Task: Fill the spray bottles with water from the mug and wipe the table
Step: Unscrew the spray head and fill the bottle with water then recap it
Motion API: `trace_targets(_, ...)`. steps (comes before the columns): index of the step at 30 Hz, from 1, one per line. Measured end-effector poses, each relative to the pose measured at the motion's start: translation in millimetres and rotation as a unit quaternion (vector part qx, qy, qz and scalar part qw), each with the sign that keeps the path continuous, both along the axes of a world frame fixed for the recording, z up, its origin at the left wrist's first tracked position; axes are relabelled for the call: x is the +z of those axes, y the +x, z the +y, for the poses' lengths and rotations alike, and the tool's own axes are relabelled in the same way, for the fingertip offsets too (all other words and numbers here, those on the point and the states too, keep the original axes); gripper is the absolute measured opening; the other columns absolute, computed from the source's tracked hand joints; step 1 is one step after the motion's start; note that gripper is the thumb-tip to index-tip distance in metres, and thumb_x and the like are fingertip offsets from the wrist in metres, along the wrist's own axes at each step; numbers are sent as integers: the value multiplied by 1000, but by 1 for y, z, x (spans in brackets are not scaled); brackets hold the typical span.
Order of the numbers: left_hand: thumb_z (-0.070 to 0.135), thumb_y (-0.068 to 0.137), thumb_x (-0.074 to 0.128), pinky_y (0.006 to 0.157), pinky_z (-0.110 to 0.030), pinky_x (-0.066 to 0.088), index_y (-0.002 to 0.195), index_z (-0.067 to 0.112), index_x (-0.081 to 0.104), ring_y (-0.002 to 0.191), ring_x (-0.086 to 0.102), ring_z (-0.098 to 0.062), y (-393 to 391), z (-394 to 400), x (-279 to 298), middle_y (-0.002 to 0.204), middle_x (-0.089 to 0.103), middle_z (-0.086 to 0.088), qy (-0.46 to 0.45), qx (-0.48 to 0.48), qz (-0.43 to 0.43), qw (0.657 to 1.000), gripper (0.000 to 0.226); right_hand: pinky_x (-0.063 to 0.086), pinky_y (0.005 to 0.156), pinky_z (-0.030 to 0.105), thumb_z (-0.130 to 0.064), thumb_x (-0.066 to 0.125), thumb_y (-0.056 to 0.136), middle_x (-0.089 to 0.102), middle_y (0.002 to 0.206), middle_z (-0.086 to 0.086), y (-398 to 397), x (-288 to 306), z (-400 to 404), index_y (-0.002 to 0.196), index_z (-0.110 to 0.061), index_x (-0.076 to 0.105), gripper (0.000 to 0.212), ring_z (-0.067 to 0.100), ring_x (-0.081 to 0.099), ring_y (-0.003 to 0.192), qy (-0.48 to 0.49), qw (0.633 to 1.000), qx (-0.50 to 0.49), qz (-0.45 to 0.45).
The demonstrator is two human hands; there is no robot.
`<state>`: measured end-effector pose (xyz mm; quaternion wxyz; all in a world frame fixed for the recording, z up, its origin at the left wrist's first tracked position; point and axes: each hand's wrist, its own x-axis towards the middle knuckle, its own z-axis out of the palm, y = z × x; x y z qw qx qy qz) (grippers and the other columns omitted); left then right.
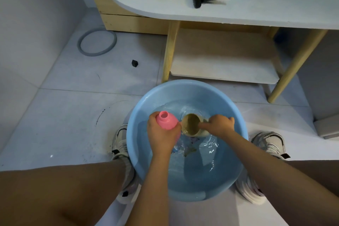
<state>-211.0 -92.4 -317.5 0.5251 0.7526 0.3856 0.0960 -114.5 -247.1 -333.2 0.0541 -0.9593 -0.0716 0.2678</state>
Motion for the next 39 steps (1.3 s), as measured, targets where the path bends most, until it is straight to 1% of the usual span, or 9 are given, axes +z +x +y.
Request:
trace_targets(2,28,55,88,78,-26,44,106,34,43,93,54,-14,-1,-1,0,107,55,8,-2,2,-3,1000,69,35,87,36,-65,48,73,51,62,-3,11,3,-8,58,-17,52,50,23,50,75,76,992,-84,55)
trace_targets(4,28,55,88,79,-28,45,106,33,44,93,55,-15,-1,-3,1,107,56,7,-4,-1,-3,1000,67,38,69,32,-63,50,61,46,57,-1,15,13,-13,53,-17,46,47,21,46,64,154,974,-151,69)
trace_targets(6,27,57,87,77,-27,43,103,34,43,91,55,-14,0,-5,3,104,55,9,-6,-10,-1,1000,64,30,57,31,-53,62,72,40,57,2,19,22,-16,53,-16,42,47,19,38,56,236,950,-194,62)
trace_targets(11,24,59,86,74,-25,40,92,39,42,84,53,-11,1,-12,9,93,52,16,-1,-34,0,999,57,21,50,30,-35,64,83,31,57,2,26,53,-12,59,-15,40,40,15,26,52,334,925,-179,18)
trace_targets(15,24,59,86,75,-25,42,96,35,46,88,55,-13,4,-17,12,96,55,13,3,-40,-4,999,56,21,52,29,-35,66,82,26,51,-1,26,70,1,51,-18,30,51,16,24,53,346,929,-119,-51)
trace_targets(20,28,57,87,75,-26,43,101,32,48,90,56,-13,6,-19,15,104,57,10,2,-37,-7,999,59,24,64,29,-36,68,78,29,52,0,18,80,12,52,-16,34,47,18,26,58,371,915,-59,-145)
trace_targets(25,29,57,87,78,-31,47,98,35,44,92,56,-15,7,-18,16,103,57,9,9,-40,-7,999,59,21,73,31,-63,43,63,30,44,-7,15,85,19,49,-23,28,46,11,35,52,332,912,25,-240)
trace_targets(35,32,57,87,76,-29,48,100,38,43,94,55,-13,8,-19,13,104,55,12,14,-52,-6,999,62,16,71,29,-59,49,69,24,46,-11,13,83,20,51,-30,19,45,14,31,54,312,879,75,-352)
trace_targets(39,33,57,87,74,-27,46,102,36,43,93,55,-13,8,-18,13,106,56,10,16,-50,3,999,63,14,70,28,-56,51,69,28,48,-10,14,85,21,52,-24,28,43,17,33,54,312,867,81,-379)
